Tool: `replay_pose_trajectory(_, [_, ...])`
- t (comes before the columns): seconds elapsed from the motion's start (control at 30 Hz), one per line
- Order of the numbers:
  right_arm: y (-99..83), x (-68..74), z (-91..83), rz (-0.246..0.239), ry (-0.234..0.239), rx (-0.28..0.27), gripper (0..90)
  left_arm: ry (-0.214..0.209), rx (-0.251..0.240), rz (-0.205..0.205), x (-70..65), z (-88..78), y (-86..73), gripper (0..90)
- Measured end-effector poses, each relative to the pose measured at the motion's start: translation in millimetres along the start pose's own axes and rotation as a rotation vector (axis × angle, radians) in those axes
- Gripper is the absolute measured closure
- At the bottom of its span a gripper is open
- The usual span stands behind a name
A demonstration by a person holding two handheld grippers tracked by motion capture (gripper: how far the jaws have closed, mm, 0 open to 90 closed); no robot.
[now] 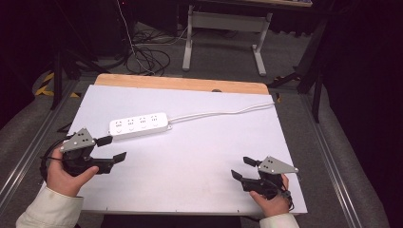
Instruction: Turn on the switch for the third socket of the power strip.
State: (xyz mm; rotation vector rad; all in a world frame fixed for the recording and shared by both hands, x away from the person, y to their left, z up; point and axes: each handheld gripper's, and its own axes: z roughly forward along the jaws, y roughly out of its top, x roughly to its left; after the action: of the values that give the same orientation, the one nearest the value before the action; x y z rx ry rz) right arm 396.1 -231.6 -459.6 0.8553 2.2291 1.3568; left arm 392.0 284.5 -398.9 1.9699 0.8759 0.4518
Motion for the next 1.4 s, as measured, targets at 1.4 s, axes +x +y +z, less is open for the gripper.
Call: replay_pose_trajectory(1.4, [-0.9, -1.7, -1.2, 0.005, 0.008, -0.012, 33.7, 0.038, 0.048, -0.032, 41.6, 27.5, 38.7, 49.7])
